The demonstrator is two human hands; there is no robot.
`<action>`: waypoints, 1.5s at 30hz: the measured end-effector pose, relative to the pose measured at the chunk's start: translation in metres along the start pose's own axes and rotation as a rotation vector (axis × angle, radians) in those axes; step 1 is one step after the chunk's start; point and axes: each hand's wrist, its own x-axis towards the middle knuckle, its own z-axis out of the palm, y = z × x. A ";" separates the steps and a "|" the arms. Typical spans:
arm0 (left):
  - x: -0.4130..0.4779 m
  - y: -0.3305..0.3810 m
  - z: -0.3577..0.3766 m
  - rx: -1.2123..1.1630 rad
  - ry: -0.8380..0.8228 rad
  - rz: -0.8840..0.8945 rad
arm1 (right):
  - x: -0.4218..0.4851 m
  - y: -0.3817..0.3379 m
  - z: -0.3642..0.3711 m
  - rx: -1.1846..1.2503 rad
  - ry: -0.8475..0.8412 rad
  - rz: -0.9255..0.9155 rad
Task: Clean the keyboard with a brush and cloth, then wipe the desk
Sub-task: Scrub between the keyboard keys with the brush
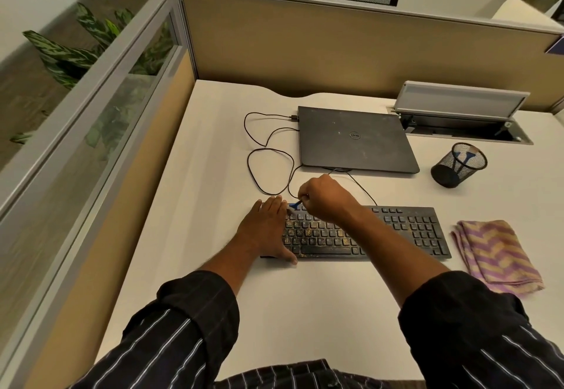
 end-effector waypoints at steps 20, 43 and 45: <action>-0.003 -0.002 -0.003 0.007 -0.067 -0.022 | 0.002 0.004 0.000 -0.011 -0.037 0.042; -0.010 -0.016 0.002 -0.019 -0.048 -0.037 | 0.004 -0.013 0.009 -0.004 -0.039 -0.011; -0.010 -0.017 0.003 -0.023 -0.037 -0.030 | 0.007 -0.013 0.007 0.012 0.030 0.001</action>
